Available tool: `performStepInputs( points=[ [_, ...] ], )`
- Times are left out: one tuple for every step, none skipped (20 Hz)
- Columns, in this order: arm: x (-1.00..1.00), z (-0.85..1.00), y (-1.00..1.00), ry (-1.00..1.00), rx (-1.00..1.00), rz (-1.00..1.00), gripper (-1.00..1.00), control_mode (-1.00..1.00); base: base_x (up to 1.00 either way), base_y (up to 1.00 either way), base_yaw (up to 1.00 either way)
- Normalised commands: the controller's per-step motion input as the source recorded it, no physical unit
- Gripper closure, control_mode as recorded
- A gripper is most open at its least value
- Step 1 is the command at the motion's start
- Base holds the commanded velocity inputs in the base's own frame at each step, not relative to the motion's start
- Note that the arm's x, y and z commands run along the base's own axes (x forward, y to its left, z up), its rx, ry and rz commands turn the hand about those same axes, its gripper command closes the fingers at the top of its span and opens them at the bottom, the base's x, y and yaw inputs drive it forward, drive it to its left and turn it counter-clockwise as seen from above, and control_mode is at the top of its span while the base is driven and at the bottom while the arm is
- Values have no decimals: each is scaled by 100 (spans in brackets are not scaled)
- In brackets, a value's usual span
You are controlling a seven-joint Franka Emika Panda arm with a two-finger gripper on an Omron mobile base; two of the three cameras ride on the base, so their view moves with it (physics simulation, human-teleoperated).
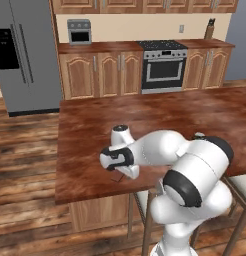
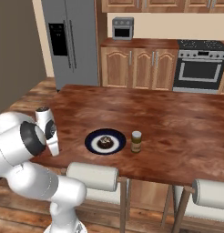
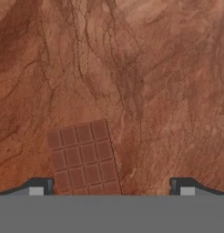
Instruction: Take the cinnamon bottle from the cabinet and place it on the dining table, next to the plate with the cupcake. Then take the chocolate from the dining counter and place it on the cupcake plate.
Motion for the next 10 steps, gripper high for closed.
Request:
performStepInputs(
  points=[
    [13, -22, 0, 0, 0, 0, -100, -100, 0, 0, 0],
    [12, -22, 0, 0, 0, 0, -100, -100, 0, 0, 0],
    [12, -23, 0, 0, 0, 0, -100, -100, 0, 0, 0],
    [14, -21, 0, 0, 0, 0, -100, -100, 0, 0, 0],
    [15, -19, 0, 0, 0, 0, -100, -100, 0, 0, 0],
    [16, -16, 0, 0, 0, 0, -100, -100, 0, 0, 0],
    [15, -14, 0, 0, 0, 0, -100, -100, 0, 0, 0],
    [14, -17, 0, 0, 0, 0, -100, -100, 0, 0, 0],
    [7, -21, 0, 0, 0, 0, -100, -100, 0, 0, 0],
    [2, -23, 1, 0, 0, 0, -100, -100, 0, 0, 0]
  ],
)
